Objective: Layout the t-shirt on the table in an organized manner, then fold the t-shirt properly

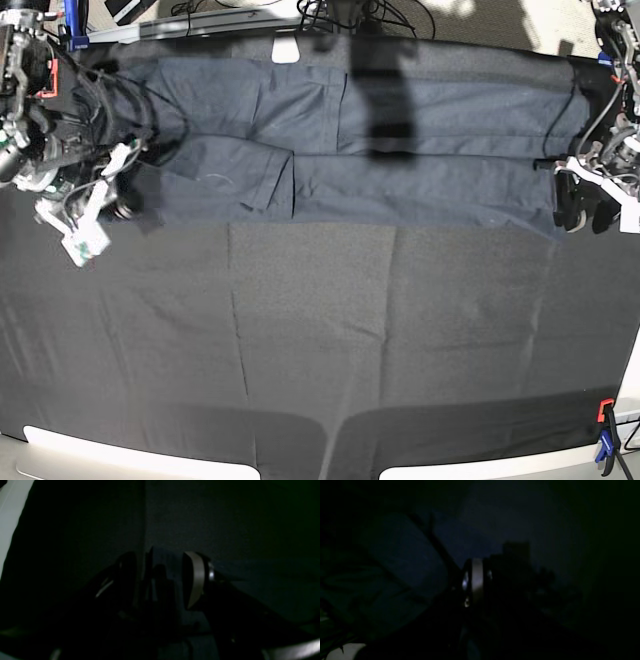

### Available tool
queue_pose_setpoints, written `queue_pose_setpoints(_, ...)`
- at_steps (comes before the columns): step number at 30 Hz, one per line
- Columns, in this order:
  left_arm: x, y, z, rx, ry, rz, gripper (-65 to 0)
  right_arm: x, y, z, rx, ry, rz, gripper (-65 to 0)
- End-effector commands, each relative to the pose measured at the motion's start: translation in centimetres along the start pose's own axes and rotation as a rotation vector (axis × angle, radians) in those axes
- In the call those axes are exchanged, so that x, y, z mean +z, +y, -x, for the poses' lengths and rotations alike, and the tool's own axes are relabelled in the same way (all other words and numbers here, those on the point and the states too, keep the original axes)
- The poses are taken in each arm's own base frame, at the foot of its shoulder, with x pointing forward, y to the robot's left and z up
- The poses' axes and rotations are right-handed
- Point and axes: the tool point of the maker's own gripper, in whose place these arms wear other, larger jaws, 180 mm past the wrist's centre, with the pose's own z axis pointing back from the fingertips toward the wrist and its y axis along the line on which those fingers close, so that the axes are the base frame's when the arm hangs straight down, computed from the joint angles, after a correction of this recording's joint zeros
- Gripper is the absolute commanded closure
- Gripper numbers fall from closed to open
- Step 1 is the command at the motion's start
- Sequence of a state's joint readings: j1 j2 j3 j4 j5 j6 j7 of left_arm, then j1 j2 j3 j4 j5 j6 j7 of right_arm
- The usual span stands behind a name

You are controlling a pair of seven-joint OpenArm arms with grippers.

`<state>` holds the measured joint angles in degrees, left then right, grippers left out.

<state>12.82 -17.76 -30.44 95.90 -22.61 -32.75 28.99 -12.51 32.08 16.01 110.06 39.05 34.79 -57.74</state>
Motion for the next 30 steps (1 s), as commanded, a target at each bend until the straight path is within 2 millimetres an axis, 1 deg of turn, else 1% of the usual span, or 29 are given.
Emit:
queue_pose_setpoints(1, 0.2, 0.4, -1.7, -0.013, -0.05, -0.005, -27.7, 0.4, 0.2, -1.4, 0.032, -0.054, -0.007, 0.0)
queue_pose_setpoints(6, 0.2, 0.4, -1.8, -0.013, -0.058, -0.004, -27.7, -1.0, 3.3, -1.8, 0.015, -0.104, -0.09, 0.0)
queue_pose_setpoints(8, 0.2, 0.4, -1.8, -0.013, -0.057, -0.005, -27.7, -1.9, 4.6, -1.5, 0.004, -0.096, -0.117, 0.0)
queue_pose_setpoints(14, 0.2, 0.4, -1.6, -0.013, -0.049, -0.005, -27.7, -5.2, 7.4, 1.3, 0.071, 0.049, -0.104, 0.0)
queue_pose_setpoints(18, 0.2, 0.4, -1.4, -0.014, -0.034, -0.005, -27.7, -7.3, 8.0, 3.7, 0.057, 0.145, -0.061, 0.0)
queue_pose_setpoints(21, 0.2, 0.4, -1.3, -0.013, -0.032, -0.005, -27.7, -8.0, 7.9, 4.8, 0.038, 0.184, -0.037, 0.0)
queue_pose_setpoints(23, 0.2, 0.4, -1.3, -0.013, -0.031, -0.005, -27.7, -8.0, 7.9, 4.9, 0.036, 0.185, -0.037, 0.0)
queue_pose_setpoints(25, 0.3, 0.3, -1.2, -0.009, -0.029, -0.004, -27.7, -8.0, 7.9, 4.4, 0.039, 0.165, -0.037, 0.0)
queue_pose_setpoints(28, 0.6, 0.4, -0.5, 0.005, -0.014, -0.003, -27.7, -7.5, 8.7, 2.5, 0.072, 0.09, -0.067, 0.0)
queue_pose_setpoints(30, 1.2, 1.0, 0.1, 0.009, 0.0, -0.022, -27.8, -6.9, 9.5, 0.8, 0.08, 0.031, -0.091, 0.0)
